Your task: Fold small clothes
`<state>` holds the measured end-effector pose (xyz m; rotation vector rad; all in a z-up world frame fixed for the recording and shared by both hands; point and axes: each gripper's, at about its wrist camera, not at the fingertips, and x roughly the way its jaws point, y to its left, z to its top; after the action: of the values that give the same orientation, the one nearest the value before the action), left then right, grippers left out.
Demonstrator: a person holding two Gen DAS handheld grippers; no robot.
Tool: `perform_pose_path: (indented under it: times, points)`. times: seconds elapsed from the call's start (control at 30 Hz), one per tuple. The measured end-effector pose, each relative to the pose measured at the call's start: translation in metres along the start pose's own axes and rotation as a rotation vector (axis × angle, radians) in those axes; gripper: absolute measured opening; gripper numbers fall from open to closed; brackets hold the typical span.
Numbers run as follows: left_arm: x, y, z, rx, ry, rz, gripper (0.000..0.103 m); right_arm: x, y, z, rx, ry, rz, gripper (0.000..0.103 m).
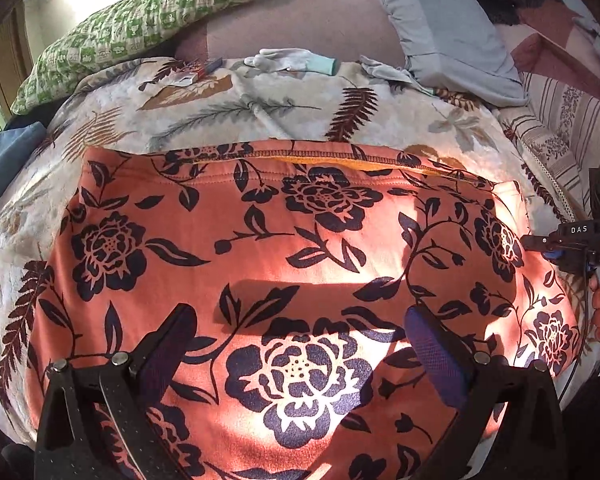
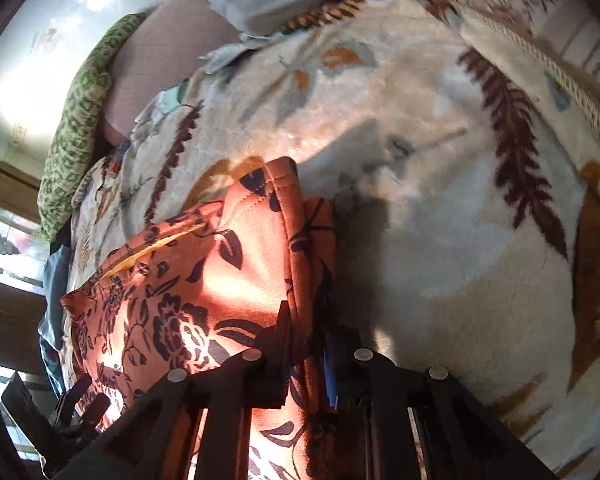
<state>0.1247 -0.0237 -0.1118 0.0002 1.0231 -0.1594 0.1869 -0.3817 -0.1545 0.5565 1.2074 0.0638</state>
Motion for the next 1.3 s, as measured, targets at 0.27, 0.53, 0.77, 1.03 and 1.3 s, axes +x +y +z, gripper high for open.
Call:
perform_pose_path:
  times: [0.27, 0.53, 0.77, 1.03, 1.3]
  points:
    - [0.007, -0.006, -0.006, 0.051, 0.034, -0.009, 0.103, -0.037, 0.001, -0.007, 0.052, -0.089, 0.071, 0.022]
    - [-0.044, 0.053, -0.005, -0.137, -0.073, -0.127, 0.103, -0.068, 0.059, -0.036, -0.121, -0.144, 0.178, 0.049]
    - [-0.073, 0.162, -0.03, -0.396, -0.131, -0.147, 0.103, -0.005, 0.041, -0.056, -0.076, -0.037, 0.069, 0.059]
    - [-0.075, 0.241, -0.079, -0.674, -0.181, -0.262, 0.103, -0.036, 0.152, -0.046, -0.28, -0.067, 0.086, 0.061]
    - [-0.077, 0.246, -0.09, -0.605, -0.229, -0.311, 0.103, 0.089, 0.388, -0.061, -0.374, 0.388, 0.679, 0.061]
